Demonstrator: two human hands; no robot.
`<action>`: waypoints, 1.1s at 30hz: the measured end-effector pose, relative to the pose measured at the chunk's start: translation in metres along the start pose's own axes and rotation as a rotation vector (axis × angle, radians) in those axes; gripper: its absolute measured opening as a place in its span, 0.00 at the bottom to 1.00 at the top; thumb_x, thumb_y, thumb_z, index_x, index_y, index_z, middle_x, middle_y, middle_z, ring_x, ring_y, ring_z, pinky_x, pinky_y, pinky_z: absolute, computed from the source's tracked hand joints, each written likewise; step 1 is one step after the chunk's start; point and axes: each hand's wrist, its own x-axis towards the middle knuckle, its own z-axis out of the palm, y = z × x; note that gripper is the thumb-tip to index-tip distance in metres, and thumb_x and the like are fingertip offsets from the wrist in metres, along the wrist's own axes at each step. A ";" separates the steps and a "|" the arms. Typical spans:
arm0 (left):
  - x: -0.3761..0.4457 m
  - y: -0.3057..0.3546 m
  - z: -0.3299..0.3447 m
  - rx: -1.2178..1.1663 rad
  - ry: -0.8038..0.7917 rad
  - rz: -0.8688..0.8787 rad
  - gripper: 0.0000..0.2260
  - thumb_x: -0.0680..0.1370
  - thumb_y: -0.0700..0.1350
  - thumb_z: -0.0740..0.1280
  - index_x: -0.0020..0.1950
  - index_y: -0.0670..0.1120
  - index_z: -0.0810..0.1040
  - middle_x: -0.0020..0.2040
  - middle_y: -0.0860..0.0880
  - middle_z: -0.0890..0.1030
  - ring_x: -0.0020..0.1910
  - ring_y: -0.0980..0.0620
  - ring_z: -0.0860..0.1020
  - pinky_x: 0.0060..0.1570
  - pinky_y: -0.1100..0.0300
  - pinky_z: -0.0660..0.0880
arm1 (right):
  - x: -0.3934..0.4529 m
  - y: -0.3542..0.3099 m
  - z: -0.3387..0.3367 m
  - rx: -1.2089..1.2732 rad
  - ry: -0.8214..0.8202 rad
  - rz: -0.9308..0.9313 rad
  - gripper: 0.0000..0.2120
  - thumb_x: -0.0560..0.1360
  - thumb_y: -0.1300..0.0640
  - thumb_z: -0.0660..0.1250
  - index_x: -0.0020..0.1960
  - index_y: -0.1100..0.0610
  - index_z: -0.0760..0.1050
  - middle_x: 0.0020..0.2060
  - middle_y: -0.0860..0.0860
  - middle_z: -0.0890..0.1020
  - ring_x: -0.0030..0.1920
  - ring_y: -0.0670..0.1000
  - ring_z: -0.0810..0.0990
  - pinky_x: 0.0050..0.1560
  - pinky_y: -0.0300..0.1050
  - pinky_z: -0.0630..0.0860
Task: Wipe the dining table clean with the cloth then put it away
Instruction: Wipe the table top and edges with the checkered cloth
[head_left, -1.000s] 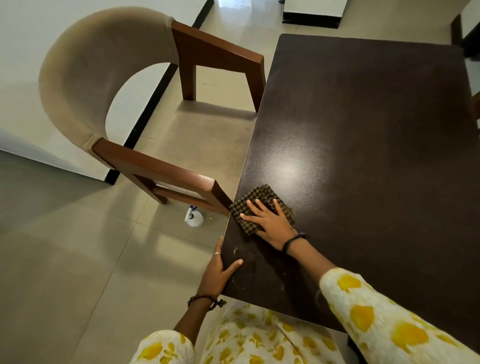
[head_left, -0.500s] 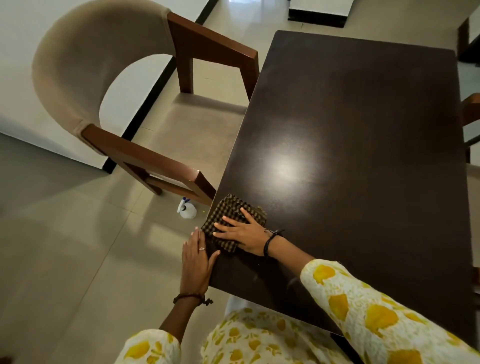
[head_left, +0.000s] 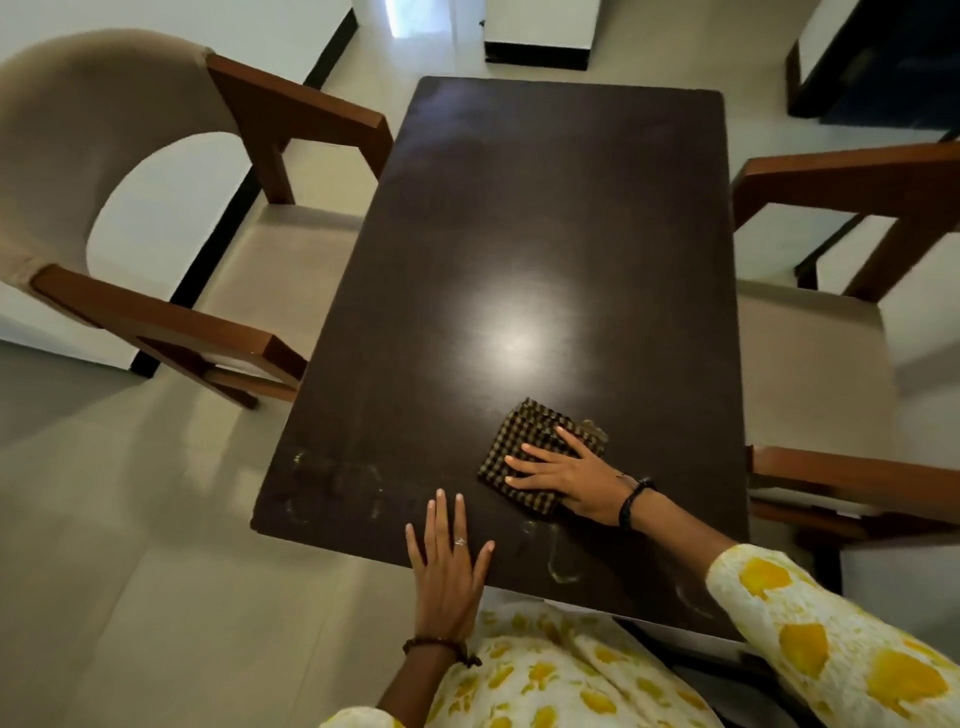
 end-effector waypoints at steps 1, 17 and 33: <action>-0.001 0.006 0.002 0.001 0.006 0.017 0.27 0.80 0.59 0.43 0.74 0.44 0.54 0.73 0.41 0.57 0.73 0.46 0.53 0.69 0.46 0.48 | -0.014 0.006 0.003 0.006 -0.011 0.023 0.37 0.73 0.71 0.58 0.74 0.43 0.53 0.75 0.41 0.50 0.71 0.41 0.37 0.70 0.58 0.29; -0.025 0.078 0.016 0.108 -0.139 0.286 0.24 0.80 0.58 0.43 0.72 0.49 0.60 0.72 0.48 0.59 0.71 0.48 0.57 0.67 0.43 0.50 | -0.019 -0.007 0.011 -0.022 0.139 0.128 0.35 0.74 0.72 0.55 0.75 0.47 0.53 0.76 0.45 0.50 0.76 0.51 0.43 0.70 0.61 0.32; -0.010 0.082 0.021 0.101 -0.199 0.474 0.30 0.77 0.64 0.48 0.75 0.51 0.54 0.76 0.50 0.47 0.74 0.51 0.50 0.68 0.46 0.47 | -0.154 -0.005 0.085 0.143 0.439 0.717 0.43 0.61 0.74 0.71 0.71 0.47 0.65 0.73 0.49 0.61 0.72 0.56 0.60 0.67 0.65 0.48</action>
